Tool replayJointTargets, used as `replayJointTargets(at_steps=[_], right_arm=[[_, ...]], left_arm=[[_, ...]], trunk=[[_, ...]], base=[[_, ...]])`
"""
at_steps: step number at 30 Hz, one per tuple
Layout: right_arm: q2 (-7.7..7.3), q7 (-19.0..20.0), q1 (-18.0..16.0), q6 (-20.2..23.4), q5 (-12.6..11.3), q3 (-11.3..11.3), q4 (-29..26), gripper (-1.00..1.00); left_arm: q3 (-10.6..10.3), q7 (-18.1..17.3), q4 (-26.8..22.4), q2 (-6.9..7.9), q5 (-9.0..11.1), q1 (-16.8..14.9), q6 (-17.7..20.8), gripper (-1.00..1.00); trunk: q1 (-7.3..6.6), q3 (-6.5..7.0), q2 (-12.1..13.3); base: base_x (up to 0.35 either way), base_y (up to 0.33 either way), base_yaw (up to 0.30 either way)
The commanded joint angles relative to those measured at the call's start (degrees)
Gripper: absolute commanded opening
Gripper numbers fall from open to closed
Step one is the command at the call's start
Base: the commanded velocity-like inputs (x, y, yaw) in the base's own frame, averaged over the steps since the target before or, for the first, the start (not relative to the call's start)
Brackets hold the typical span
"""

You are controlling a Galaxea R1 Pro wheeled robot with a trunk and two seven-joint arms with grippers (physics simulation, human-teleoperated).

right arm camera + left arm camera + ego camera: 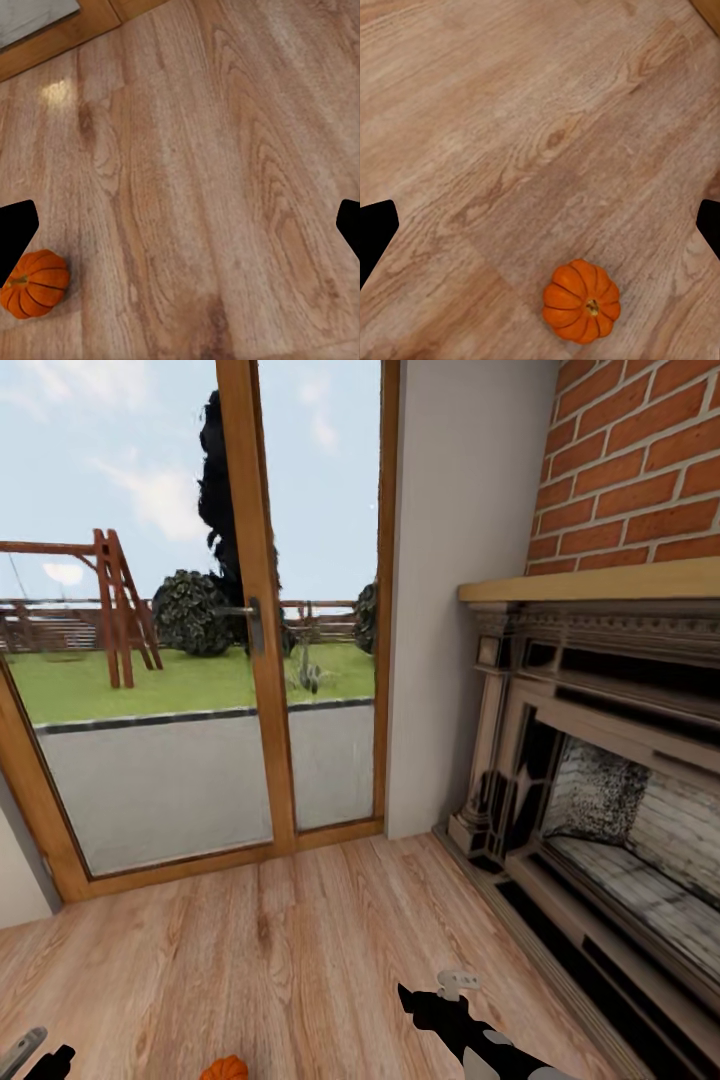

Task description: Place each of the two pumpkins and all three candles from the living room inside a cabinet in the living room (use any cabinet), then make sure every cabinet is closed, and position the cauldron so it is next to a table in the living room.

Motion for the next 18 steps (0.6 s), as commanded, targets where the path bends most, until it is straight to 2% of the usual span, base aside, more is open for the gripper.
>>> replayJointTargets(at_steps=[1,18], right_arm=[[0.02,0.3,-0.1,-0.2,-0.6,0.4,0.1,1.00],[0.02,0.3,-0.1,-0.2,-0.6,0.4,0.1,1.00]], left_arm=[[0.0,0.2,-0.1,0.00,0.5,0.0,0.0,1.00],[-0.1,0.2,-0.1,-0.01,0.5,0.0,0.0,1.00]], trunk=[[0.22,-0.24,-0.4],[3.95,-3.30,-7.3]], base=[[0.000,0.000,0.000],[0.000,0.000,0.000]])
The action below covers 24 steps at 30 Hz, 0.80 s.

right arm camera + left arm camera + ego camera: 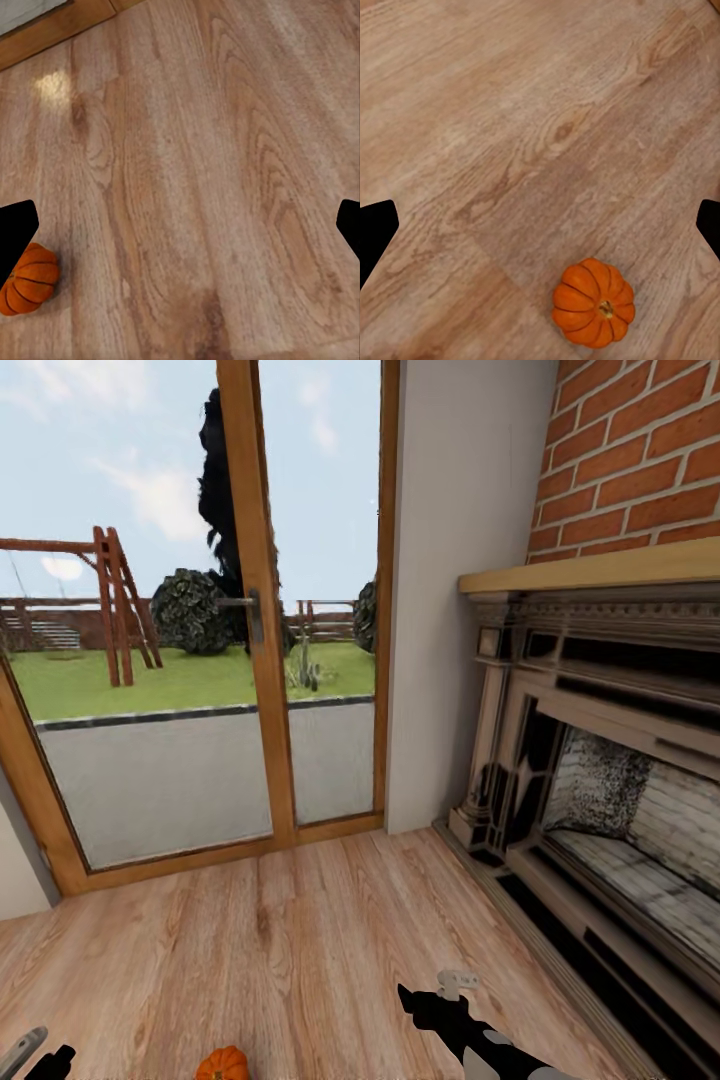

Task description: Place each of the two pumpkins and all three candles from the living room inside a cabinet in the living room (use any cabinet), then make sure every cabinet is closed, and position the cauldron so it is next to a table in the living room.

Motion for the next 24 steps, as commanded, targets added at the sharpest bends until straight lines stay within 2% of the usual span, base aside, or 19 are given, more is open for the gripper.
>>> replayJointTargets(at_steps=[1,24], right_arm=[[0.03,0.3,-0.1,-0.2,-0.6,0.4,0.1,1.00],[0.03,0.3,-0.1,-0.2,-0.5,0.4,0.1,1.00]], left_arm=[[0.0,0.2,-0.1,0.00,0.5,0.0,0.0,1.00],[-0.7,0.2,-0.1,0.00,0.5,0.0,0.0,1.00]], trunk=[[0.22,-0.24,-0.4],[5.27,-4.37,-9.7]], base=[[0.000,0.000,0.000],[0.000,0.000,0.000]])
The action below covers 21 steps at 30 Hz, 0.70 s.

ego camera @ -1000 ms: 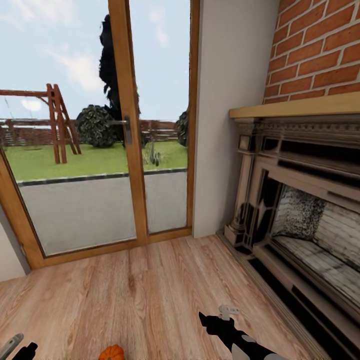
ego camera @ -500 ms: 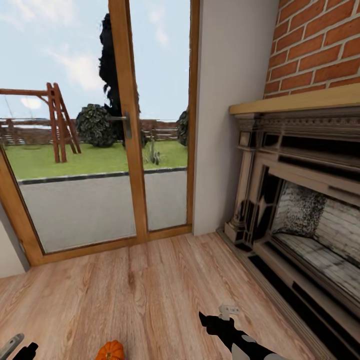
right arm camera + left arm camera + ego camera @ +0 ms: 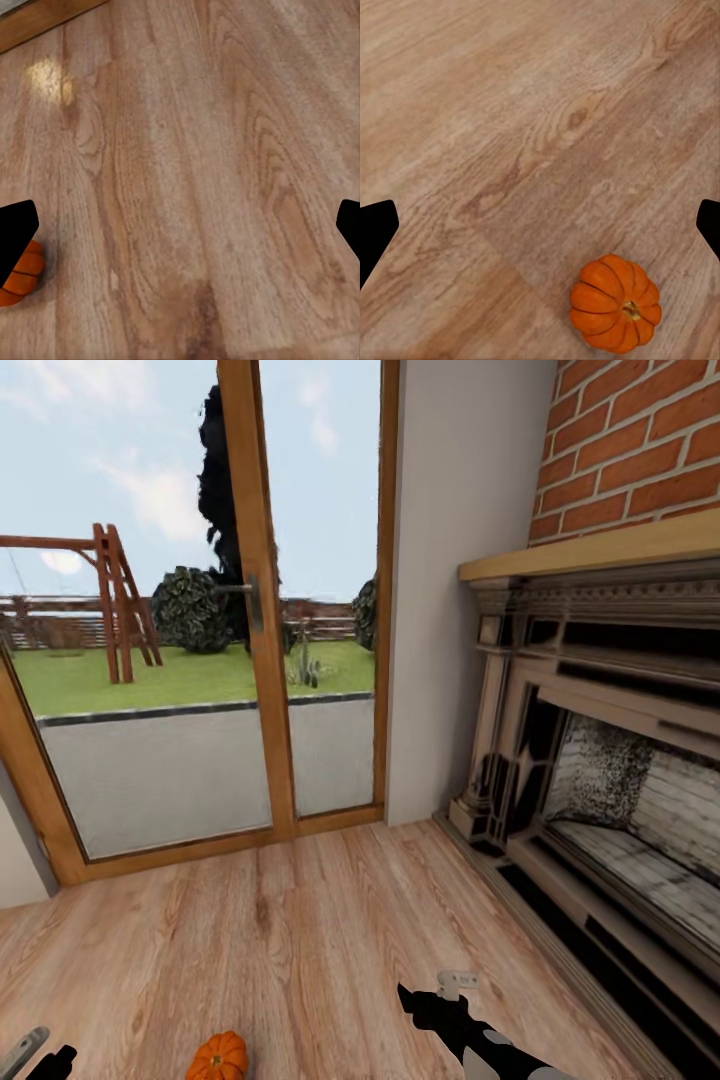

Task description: Place each of the two pumpkins and all three candles from the living room inside a cabinet in the living room (use any cabinet), then make sure every cabinet is closed, and position the cauldron so it is next to a table in the living room.

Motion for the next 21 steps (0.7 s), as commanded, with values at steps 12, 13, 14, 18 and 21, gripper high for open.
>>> replayJointTargets(at_steps=[12,13,14,18,21], right_arm=[[0.01,0.4,-0.1,-0.2,-0.6,0.4,0.1,1.00],[-0.02,0.4,-0.1,-0.2,-0.6,0.3,0.1,1.00],[-0.03,0.4,-0.1,-0.2,-0.6,0.3,0.1,1.00],[-0.06,0.4,-0.1,-0.3,-0.6,0.3,0.1,1.00],[-0.10,2.8,-0.1,-0.2,-0.8,0.2,0.1,1.00]], left_arm=[[0.0,0.2,-0.1,0.05,0.4,0.0,0.1,1.00],[0.0,0.2,-0.1,0.05,0.4,0.0,0.1,1.00],[0.0,0.2,-0.1,0.04,0.4,0.0,0.1,1.00],[0.0,0.2,-0.1,0.01,0.4,0.0,0.1,1.00],[-0.1,0.2,-0.1,0.00,0.4,0.0,0.1,1.00]], trunk=[[2.63,-2.22,-4.9],[2.85,-2.40,-5.3],[3.07,-2.58,-5.7],[3.95,-3.30,-7.3],[4.61,-3.83,-8.5]], base=[[0.000,0.000,0.000],[0.000,0.000,0.000],[0.000,0.000,0.000],[0.000,0.000,0.000],[0.000,0.000,0.000]])
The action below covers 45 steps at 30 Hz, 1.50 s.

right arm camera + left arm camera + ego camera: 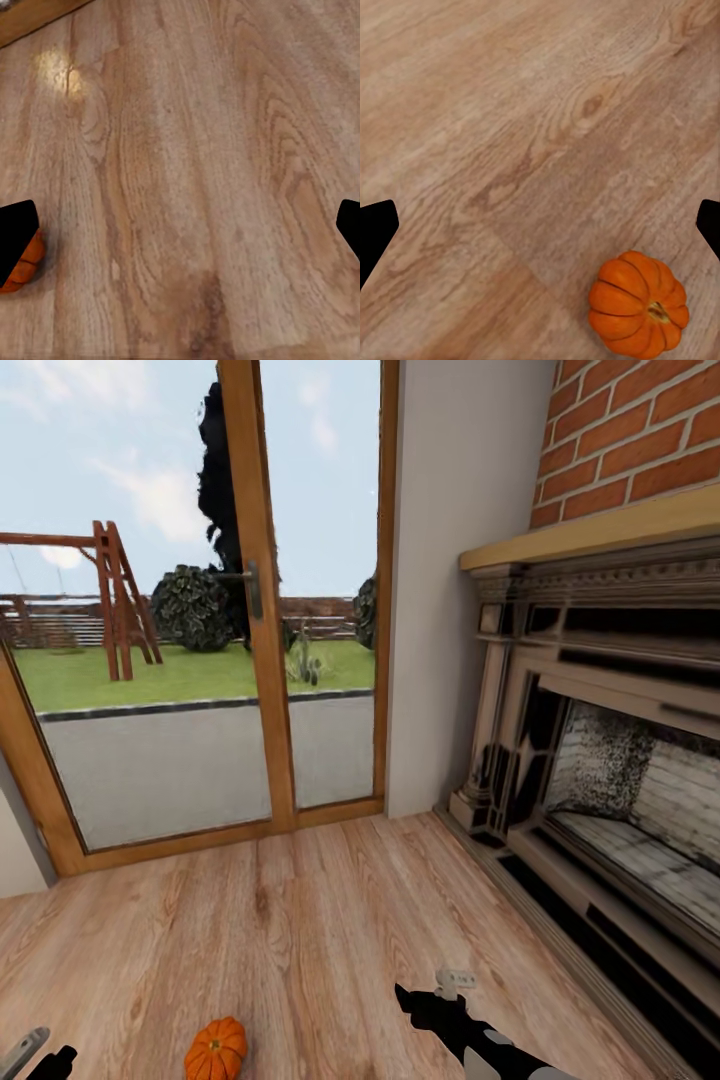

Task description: Place each of the two pumpkins and all three candles from the living room inside a cabinet in the living room (use any cabinet), then make sure every cabinet is closed, and position the cauldron so it is next to a table in the living room.

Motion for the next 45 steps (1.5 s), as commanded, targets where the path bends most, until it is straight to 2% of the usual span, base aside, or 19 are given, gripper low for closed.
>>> replayJointTargets(at_steps=[1,4,6,8,10,12,15,17,18,22,23,25,28,30,33,36,38,41,45], right_arm=[[0.01,2.9,-0.1,0.0,-0.8,0.2,0.1,1.00],[-0.02,9.9,-0.1,2.9,-1.2,-0.1,0.1,1.00],[0.01,12.0,-0.2,7.6,-1.4,-0.2,-1.4,1.00],[-0.22,12.4,-0.3,13.7,-1.6,-0.7,-9.0,1.00],[-0.48,10.4,-0.3,18.8,-2.0,-3.1,-17.2,1.00],[-0.79,6.4,-0.3,24.1,-2.1,-6.8,-25.2,1.00],[-1.17,0.1,-0.3,28.7,-1.7,-11.5,-32.2,1.00],[-1.18,-2.8,-0.3,29.9,-1.5,-12.4,-33.9,1.00],[-1.17,-6.1,-0.4,30.4,-1.2,-12.8,-34.8,1.00],[-1.07,-11.8,-0.5,30.8,-0.8,-13.0,-35.8,1.00],[-1.05,-12.1,-0.5,30.8,-0.6,-13.0,-35.9,1.00],[-1.01,-13.0,-0.5,30.8,0.9,-13.0,-36.0,1.00],[-0.99,-13.2,-0.5,30.7,1.9,-13.1,-36.1,1.00],[-0.99,-13.3,-0.5,30.7,2.1,-13.1,-36.1,1.00],[-1.06,-13.3,-0.5,30.7,2.2,-13.2,-36.1,1.00],[-1.11,-13.2,-0.5,30.6,2.2,-13.3,-36.1,1.00],[-1.14,-13.2,-0.5,30.6,2.1,-13.4,-36.1,1.00],[-1.16,-13.2,-0.5,30.6,2.1,-13.5,-36.2,1.00],[-1.16,-13.2,-0.5,30.8,2.1,-13.5,-37.3,1.00]], left_arm=[[0.0,0.2,-0.1,0.00,0.4,0.0,0.0,1.00],[0.0,0.2,-0.2,0.00,0.4,0.0,0.0,1.00],[-0.2,0.2,-0.3,0.02,0.4,0.0,0.0,1.00],[-0.3,0.2,-0.3,0.06,0.4,0.0,0.0,1.00],[-0.4,0.2,-0.4,0.08,0.4,0.0,0.0,1.00],[-0.4,0.2,-0.4,0.08,0.4,0.0,0.0,1.00],[-0.5,0.2,-0.7,0.09,0.4,0.0,0.0,1.00],[-0.5,0.2,-0.7,0.09,0.4,0.0,0.0,1.00],[-0.5,0.3,-0.8,0.09,0.4,0.0,0.0,1.00],[-1.3,0.3,-0.9,0.02,0.3,0.0,0.0,1.00],[-1.6,0.3,-0.9,0.02,0.3,0.0,0.0,1.00],[-3.6,0.3,-2.0,0.07,0.4,0.0,0.4,1.00],[-4.8,0.4,-5.5,0.13,0.4,0.0,2.2,1.00],[-5.6,0.4,-8.7,0.33,0.3,0.0,5.8,1.00],[-5.8,0.9,-14.8,1.07,0.2,0.0,14.0,1.00],[-5.6,1.0,-19.1,3.48,0.4,-0.2,21.1,1.00],[-5.5,1.1,-19.7,4.56,0.6,-0.7,23.2,1.00],[-5.5,1.2,-20.1,6.15,0.7,-3.4,26.6,1.00],[-5.5,1.5,-18.6,6.26,0.5,-5.3,28.8,1.00]], trunk=[[0.21,-0.24,-0.4],[0.87,-0.78,-1.6],[1.31,-1.14,-2.4],[1.75,-1.50,-3.2],[2.19,-1.86,-4.1],[2.63,-2.22,-4.9],[3.29,-2.76,-6.1],[3.73,-3.12,-6.9],[3.95,-3.30,-7.3],[4.83,-4.01,-8.9],[5.05,-4.19,-9.3],[5.49,-4.55,-10.1],[5.71,-4.73,-10.5],[5.71,-4.73,-10.5],[5.71,-4.73,-10.5],[5.71,-4.73,-10.5],[5.71,-4.73,-10.5],[5.98,-5.36,-10.9],[6.00,-5.58,-10.9]], base=[[0.000,0.000,0.000],[0.000,0.000,0.000],[0.000,0.000,0.000],[0.000,0.000,0.000],[0.000,0.000,0.000],[0.000,0.000,0.000],[0.000,0.000,0.000],[0.000,0.000,0.000],[0.000,0.000,0.000],[0.000,0.000,0.000],[0.000,0.000,0.000],[0.000,0.000,0.000],[0.000,0.000,0.000],[0.000,0.000,0.000],[0.000,0.000,0.000],[0.000,0.000,0.000],[0.000,0.000,0.000],[0.000,0.000,0.000],[0.000,0.000,0.000]])
